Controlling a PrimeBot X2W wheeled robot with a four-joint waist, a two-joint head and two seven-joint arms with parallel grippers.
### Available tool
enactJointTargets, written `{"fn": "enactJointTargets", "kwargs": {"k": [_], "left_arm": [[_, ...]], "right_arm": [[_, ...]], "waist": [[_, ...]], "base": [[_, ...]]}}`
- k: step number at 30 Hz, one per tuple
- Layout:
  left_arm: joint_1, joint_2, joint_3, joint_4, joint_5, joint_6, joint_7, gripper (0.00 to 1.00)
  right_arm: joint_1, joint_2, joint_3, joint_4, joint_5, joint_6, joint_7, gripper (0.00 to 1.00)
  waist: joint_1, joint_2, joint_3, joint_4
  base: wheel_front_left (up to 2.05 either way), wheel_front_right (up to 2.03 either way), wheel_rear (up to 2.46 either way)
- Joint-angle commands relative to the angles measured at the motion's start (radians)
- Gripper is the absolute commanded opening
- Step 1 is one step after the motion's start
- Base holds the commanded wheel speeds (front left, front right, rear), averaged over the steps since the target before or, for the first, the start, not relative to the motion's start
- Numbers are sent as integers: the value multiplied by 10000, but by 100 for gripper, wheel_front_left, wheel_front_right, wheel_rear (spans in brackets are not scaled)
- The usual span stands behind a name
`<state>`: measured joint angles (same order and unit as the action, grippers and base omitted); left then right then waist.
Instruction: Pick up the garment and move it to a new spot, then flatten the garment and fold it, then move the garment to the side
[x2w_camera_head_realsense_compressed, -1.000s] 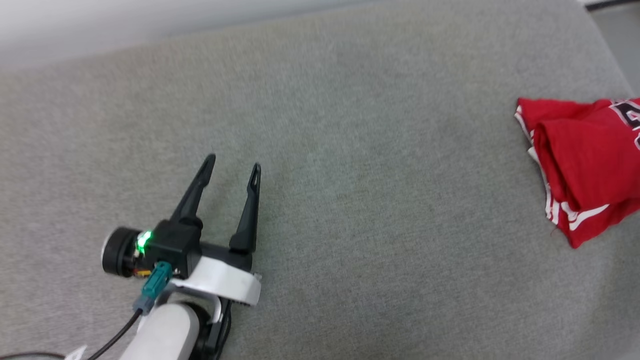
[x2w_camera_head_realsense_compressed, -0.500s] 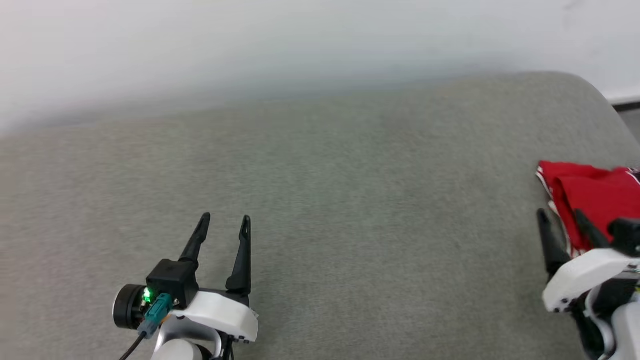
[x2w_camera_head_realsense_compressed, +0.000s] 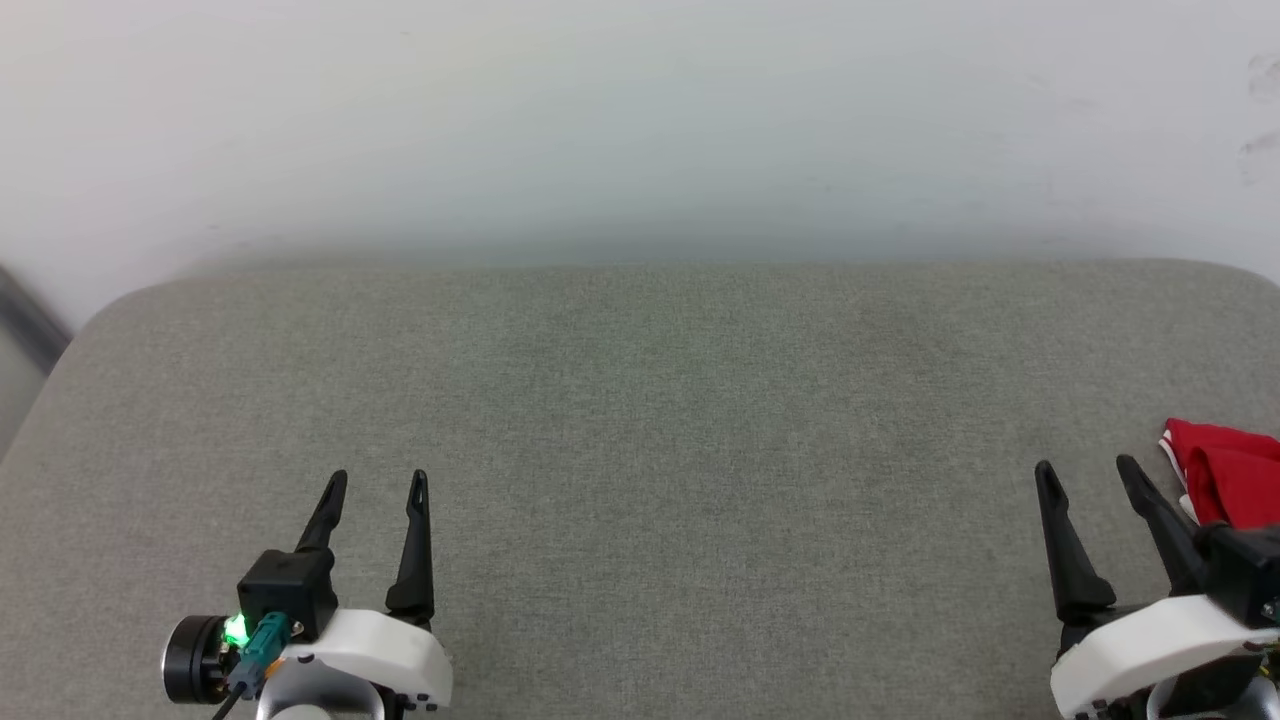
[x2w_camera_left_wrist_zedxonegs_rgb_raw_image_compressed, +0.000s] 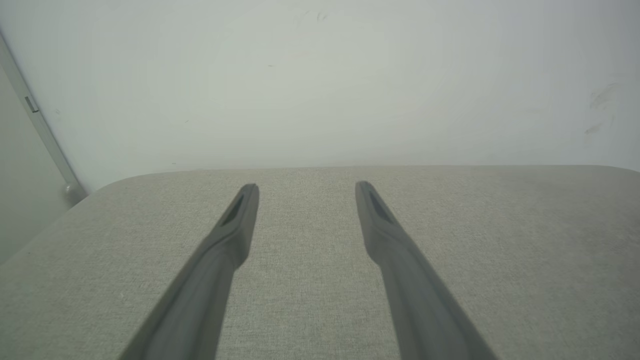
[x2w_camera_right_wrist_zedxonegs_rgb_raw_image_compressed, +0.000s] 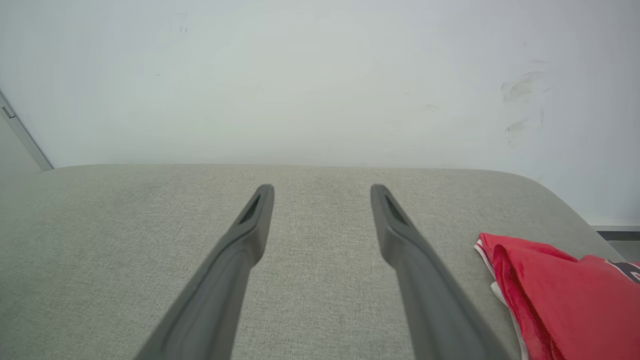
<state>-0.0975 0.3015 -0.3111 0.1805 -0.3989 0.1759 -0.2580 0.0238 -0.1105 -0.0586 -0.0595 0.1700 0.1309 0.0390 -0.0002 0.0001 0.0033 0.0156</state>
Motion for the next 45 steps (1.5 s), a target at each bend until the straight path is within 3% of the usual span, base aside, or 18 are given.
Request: {"fn": "enactJointTargets", "kwargs": {"k": [1, 11, 30, 31, 34, 45], "left_arm": [[134, 13, -3, 55, 56, -66, -40, 100], [472, -121, -69, 446, 147, -159, -75, 100], [252, -260, 1, 631, 348, -354, -88, 100], [342, -269, -21, 643, 332, -350, -14, 0], [466, -369, -36, 839, 209, -381, 48, 0], [355, -687, 612, 823, -1640, -783, 601, 0]], "right_arm": [[358, 110, -44, -317, -114, -3, 93, 100], [1517, 355, -2, -1187, -592, -3, 379, 100], [1494, 449, 115, -1251, -584, -3, 404, 100], [1450, 416, 106, -1168, -635, 0, 404, 0], [1463, 433, 127, -902, -500, 0, 393, 0], [1029, 406, 83, -322, 1812, 0, 402, 0]], "waist": [[2, -1, -152, 44], [2, -1, -532, -63], [2, -1, -495, 53], [2, -1, -494, 53], [2, -1, -490, 52], [2, -1, -447, 34]], "base": [[0, 0, 0], [0, 0, 0], [0, 0, 0], [0, 0, 0], [0, 0, 0], [0, 0, 0]]}}
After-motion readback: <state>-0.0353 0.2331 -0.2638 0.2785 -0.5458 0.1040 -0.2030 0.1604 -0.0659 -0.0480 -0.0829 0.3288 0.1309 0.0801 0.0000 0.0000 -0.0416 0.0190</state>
